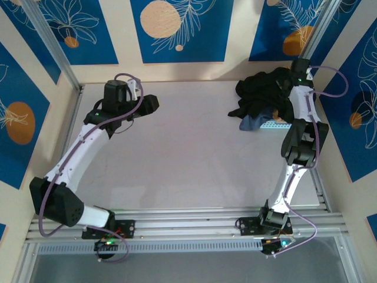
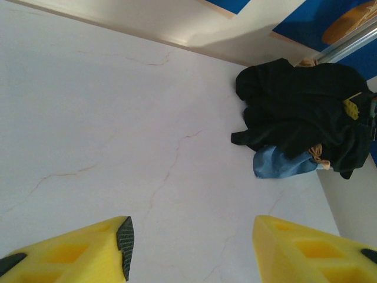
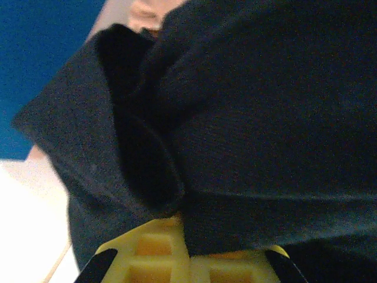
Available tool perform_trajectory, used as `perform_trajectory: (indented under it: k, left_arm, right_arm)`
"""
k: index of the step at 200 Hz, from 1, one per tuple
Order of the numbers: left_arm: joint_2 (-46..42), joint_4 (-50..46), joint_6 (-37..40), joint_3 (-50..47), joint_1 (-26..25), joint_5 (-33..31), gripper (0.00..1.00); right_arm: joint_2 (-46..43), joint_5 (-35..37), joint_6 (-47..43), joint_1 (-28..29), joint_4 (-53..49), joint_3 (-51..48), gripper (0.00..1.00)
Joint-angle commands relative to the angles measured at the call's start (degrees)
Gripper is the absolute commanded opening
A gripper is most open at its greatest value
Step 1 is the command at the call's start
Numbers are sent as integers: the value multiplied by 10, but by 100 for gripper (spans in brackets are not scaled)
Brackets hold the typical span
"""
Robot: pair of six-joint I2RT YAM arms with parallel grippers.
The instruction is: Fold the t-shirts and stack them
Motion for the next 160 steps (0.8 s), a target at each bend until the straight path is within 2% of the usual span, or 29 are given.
perform_trajectory:
  k: [1,41,76,88,122,145,160]
  left_arm:
    - [-16,-16,10,16,-4,-1,54]
    - [-19,-15,8,7,-4,-19,50]
    - [-26,-39,5,5,-4,-67,50]
    - [-33,-57,3,5,-4,-103,50]
    - [-78,-142,-18,8,-4,-275,50]
    - [-111,-158,-9,0,-3,-316,50]
    - [-122,-177,-7,-2,-3,-325,52]
  right_arm:
    - [-106,32,-51,36,49,-3,0]
    - [-214,43,-129,113,101,5,0]
    - [-260,9,-192,216,145,65,0]
    - [-262,0,-202,256,145,93,0]
    - [-255,-7,-208,369,123,134,0]
    - [-242,-1,-193,431,88,120,0]
    - [-244,-12,-165,460,79,65,0]
